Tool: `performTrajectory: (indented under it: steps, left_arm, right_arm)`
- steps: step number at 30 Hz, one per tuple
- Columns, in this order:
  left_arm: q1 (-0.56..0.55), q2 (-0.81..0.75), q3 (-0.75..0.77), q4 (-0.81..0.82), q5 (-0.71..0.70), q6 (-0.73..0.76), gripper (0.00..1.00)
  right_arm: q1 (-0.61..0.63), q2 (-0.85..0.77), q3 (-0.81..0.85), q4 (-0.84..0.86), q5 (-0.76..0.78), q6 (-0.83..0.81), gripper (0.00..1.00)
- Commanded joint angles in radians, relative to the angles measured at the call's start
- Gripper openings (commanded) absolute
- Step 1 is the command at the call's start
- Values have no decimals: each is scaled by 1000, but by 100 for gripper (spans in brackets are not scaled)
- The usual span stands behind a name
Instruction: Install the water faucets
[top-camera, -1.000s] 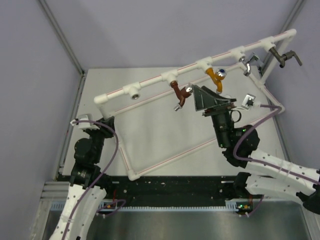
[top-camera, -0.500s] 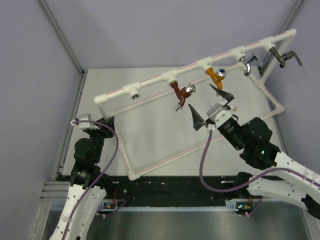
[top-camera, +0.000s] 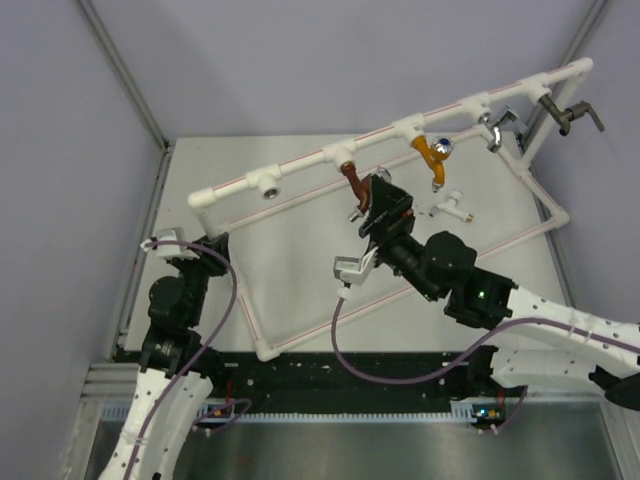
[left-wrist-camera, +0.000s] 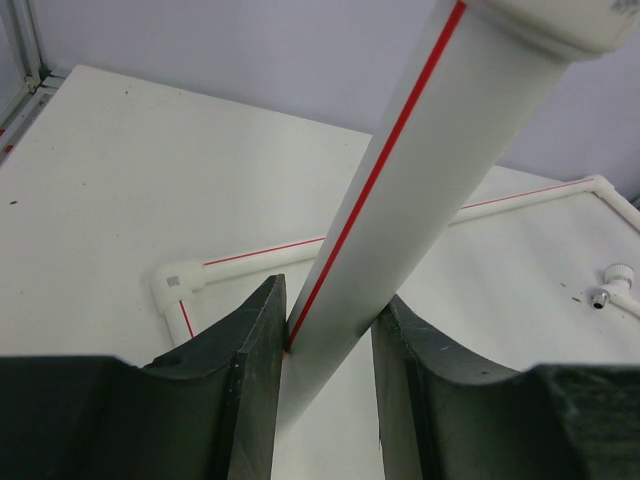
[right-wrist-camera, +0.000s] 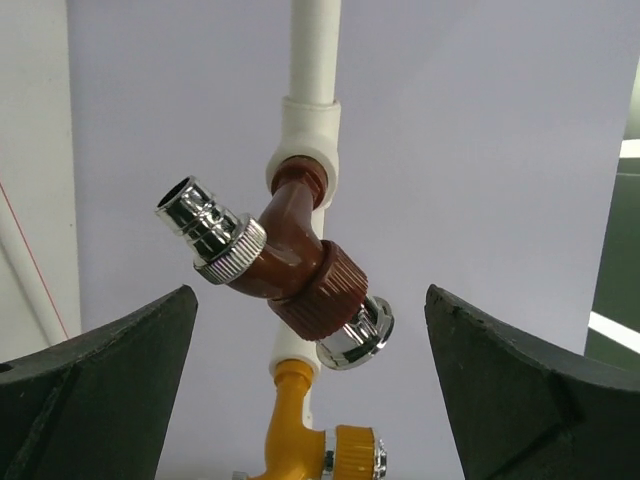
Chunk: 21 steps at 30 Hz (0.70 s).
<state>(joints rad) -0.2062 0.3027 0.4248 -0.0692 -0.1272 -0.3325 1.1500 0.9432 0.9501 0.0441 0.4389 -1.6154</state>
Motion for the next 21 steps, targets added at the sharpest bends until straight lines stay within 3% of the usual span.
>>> performTrajectory:
  steps: [1, 5, 9, 12, 15, 19, 21]
  left_arm:
    - [-1, 6, 6, -52, 1, -108, 0]
    - [-1, 4, 6, -52, 3, -108, 0]
    - [-1, -4, 8, -60, 0, -106, 0]
    - [-1, -8, 8, -61, -2, -108, 0]
    - [-1, -10, 8, -61, 0, -108, 0]
    - [-1, -13, 8, -61, 0, -108, 0]
    - [-1, -11, 6, -60, 0, -109, 0]
  right_arm:
    - [10, 46, 52, 86, 61, -165, 94]
    - [5, 110, 44, 177, 95, -195, 84]
    - [-12, 169, 38, 259, 138, -167, 61]
    - [-18, 200, 32, 339, 164, -57, 49]
    - [-19, 219, 67, 337, 172, 217, 43]
    - [-53, 215, 148, 280, 140, 818, 27]
    - [-94, 188, 136, 328, 77, 1158, 16]
